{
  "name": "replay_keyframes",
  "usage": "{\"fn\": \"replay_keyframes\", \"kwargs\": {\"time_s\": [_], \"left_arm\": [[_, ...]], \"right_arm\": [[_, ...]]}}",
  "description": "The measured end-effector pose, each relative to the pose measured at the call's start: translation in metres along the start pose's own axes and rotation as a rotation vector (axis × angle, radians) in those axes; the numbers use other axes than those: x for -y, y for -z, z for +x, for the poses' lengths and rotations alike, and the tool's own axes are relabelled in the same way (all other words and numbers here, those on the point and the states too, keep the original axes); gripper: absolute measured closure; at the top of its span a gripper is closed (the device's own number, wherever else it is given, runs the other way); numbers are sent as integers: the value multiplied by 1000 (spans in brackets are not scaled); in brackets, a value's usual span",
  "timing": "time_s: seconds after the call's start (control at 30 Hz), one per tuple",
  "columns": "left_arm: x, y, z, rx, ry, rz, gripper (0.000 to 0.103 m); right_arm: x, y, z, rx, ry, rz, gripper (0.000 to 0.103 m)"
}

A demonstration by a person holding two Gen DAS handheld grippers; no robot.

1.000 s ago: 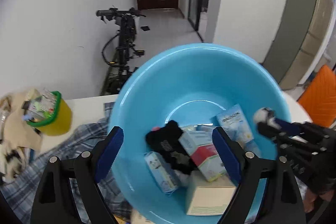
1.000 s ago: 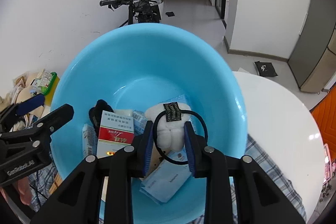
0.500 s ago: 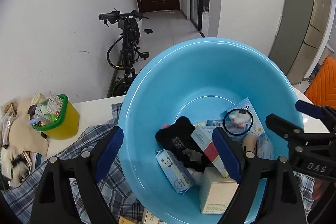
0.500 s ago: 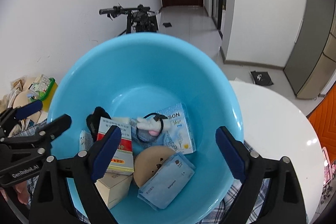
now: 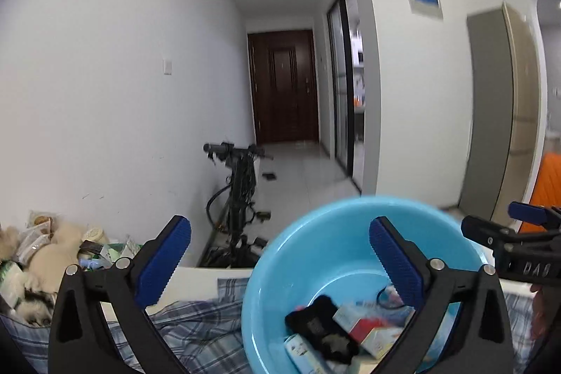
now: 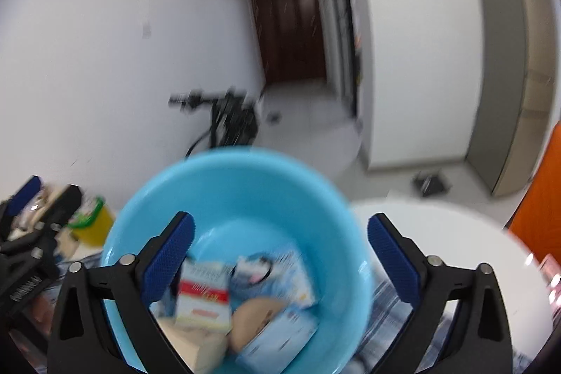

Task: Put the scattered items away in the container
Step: 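Raise both open tools away from the basin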

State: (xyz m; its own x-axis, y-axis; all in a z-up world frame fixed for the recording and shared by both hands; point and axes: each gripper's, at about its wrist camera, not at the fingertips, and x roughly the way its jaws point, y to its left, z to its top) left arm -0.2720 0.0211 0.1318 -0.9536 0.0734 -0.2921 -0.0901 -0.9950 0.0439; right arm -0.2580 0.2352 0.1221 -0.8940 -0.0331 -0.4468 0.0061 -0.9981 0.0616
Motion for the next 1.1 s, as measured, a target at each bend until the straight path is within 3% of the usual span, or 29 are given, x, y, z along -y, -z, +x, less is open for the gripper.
{"fn": "replay_keyframes", "kwargs": {"time_s": [0.13,0.27,0.43,0.57,0.67,0.77,0.87,0.93,1.1], "left_arm": [[-9,0,1,-20,3,-68,0],[-14,1,-2,-6,16,-75,0],[-4,-1,-10,-17,22,21,0],[0,0,-41,22,23,65,0],[-7,-4,-59,2,68,7,0],[-21,-12,-71,-44,78,-98,0],[-39,-11,-83,-70,86,-192,0],[-40,-8,-94,-67,78,-162,0],[-22,-1,-138,-38,77,-36,0]], "right_arm": [[-11,0,-10,75,36,-90,0],[-12,-1,-13,101,35,-86,0],[-13,1,-17,117,18,-85,0],[-16,-1,-33,146,-15,-105,0],[-18,-9,-39,146,-23,-88,0],[-16,-14,-50,130,40,-43,0],[-13,-10,-76,151,49,-53,0],[-14,-3,-93,141,73,-85,0],[-10,22,-139,120,14,-85,0]]}}
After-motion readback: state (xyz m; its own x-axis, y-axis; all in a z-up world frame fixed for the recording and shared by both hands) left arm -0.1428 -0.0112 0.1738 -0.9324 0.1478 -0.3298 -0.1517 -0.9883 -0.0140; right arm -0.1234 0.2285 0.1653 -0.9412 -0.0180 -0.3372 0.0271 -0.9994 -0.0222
